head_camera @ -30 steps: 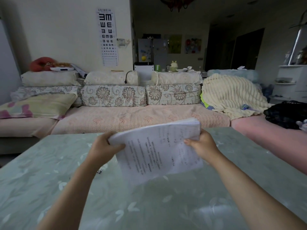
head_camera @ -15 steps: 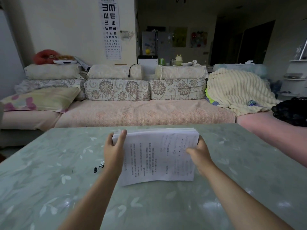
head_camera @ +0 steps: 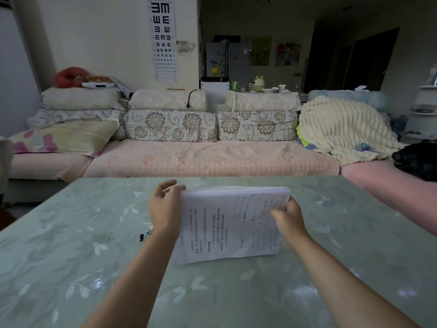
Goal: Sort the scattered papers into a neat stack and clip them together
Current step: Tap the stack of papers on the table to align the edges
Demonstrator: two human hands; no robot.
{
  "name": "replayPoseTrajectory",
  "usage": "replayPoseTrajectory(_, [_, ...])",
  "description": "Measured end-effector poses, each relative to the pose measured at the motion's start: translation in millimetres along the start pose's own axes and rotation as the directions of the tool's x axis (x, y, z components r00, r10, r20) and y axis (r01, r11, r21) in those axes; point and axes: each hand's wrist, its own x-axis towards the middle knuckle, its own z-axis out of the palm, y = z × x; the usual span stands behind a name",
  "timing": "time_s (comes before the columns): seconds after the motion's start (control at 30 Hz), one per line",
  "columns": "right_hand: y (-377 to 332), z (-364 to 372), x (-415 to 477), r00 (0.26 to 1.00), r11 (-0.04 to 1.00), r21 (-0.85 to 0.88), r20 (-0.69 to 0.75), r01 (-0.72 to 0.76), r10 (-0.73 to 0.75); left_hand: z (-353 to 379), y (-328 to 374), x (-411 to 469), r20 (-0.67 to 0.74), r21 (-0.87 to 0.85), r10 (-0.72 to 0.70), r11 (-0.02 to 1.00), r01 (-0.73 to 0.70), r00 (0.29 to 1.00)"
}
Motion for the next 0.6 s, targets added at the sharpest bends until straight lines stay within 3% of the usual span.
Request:
replayPoseTrajectory(0.13, [-1, 1, -4, 1.000, 1.000, -0.012, -0.001, 0.006, -0.006, 3, 3, 1, 0.016, 0.074, 0.029, 0.997, -0.030, 0.999])
replayPoseTrajectory(0.2, [-2, 2, -4, 1.000, 1.000, -0.014, -0.005, -0.004, 0.004, 0, 8, 5, 0.019, 0.267, 0.126, 0.955, -0.126, 0.992])
replayPoseTrajectory(0.23, [-2, 2, -4, 1.000, 1.000, -0.012, -0.005, -0.008, 0.008, -1, 11, 6, 0.048, 0.433, 0.238, 0.870, -0.235, 0.970])
replayPoseTrajectory(0.3, [-3, 3, -5, 1.000, 1.000, -0.001, -0.005, -0.012, 0.012, 2, 18, 5, 0.196, 0.691, 0.514, 0.532, -0.490, 0.835])
replayPoseTrajectory(0.37, [-4, 2, -7, 1.000, 1.000, 0.025, -0.009, -0.014, 0.014, 23, 27, -8, 0.422, 0.736, 0.607, 0.204, -0.646, 0.673])
replayPoseTrajectory(0.47, [-7, 2, -8, 1.000, 0.998, 0.064, -0.022, -0.004, 0.006, 70, 17, -39, 0.748, 0.605, 0.388, -0.065, -0.793, 0.539])
replayPoseTrajectory(0.53, [-8, 2, -8, 1.000, 0.996, 0.084, -0.029, 0.007, -0.004, 91, 3, -52, 0.842, 0.529, 0.241, -0.201, -0.824, 0.482])
replayPoseTrajectory(0.6, [-8, 1, -7, 0.999, 0.995, 0.098, -0.027, 0.035, -0.033, 100, -4, -53, 0.861, 0.509, 0.193, -0.272, -0.817, 0.472])
